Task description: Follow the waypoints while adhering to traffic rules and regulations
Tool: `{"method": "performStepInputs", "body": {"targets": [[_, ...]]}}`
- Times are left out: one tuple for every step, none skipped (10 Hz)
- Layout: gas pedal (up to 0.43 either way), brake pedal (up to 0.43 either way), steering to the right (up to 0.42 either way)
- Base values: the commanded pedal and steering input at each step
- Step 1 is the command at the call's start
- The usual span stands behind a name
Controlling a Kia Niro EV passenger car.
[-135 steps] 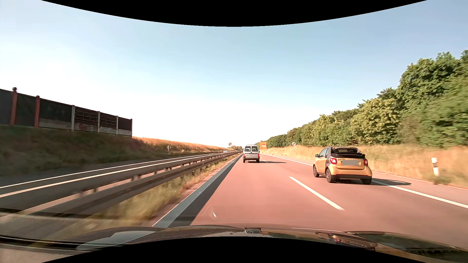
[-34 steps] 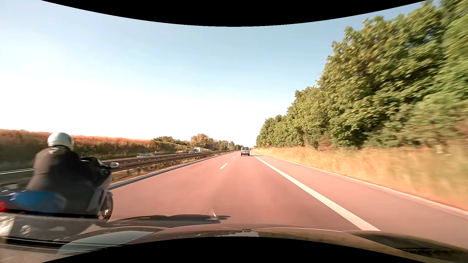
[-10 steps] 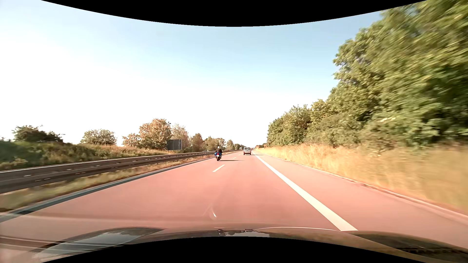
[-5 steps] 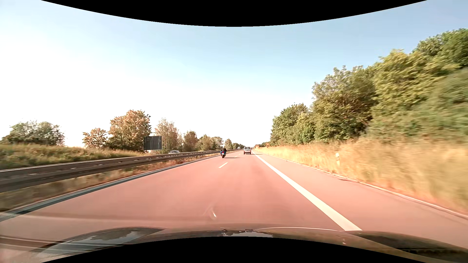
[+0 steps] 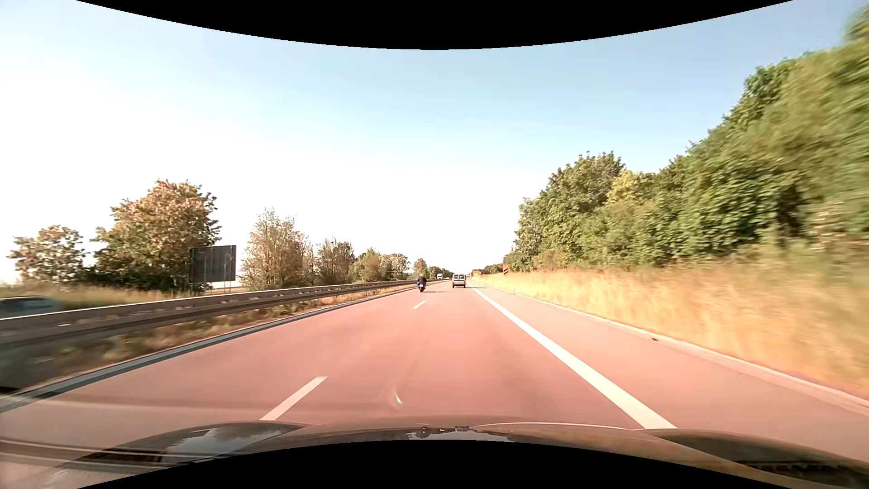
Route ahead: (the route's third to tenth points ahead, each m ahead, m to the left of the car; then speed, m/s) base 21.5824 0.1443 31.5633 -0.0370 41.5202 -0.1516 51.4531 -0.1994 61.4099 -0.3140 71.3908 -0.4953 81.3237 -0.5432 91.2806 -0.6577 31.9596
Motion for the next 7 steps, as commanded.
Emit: {"method": "performStepInputs", "body": {"targets": [[0.378, 0.006, 0.001], [0.378, 0.012, 0.001], [0.378, 0.006, 0.001], [0.378, 0.006, 0.001], [0.378, 0.006, 0.001], [0.378, 0.006, 0.001], [0.378, 0.006, 0.001]]}}
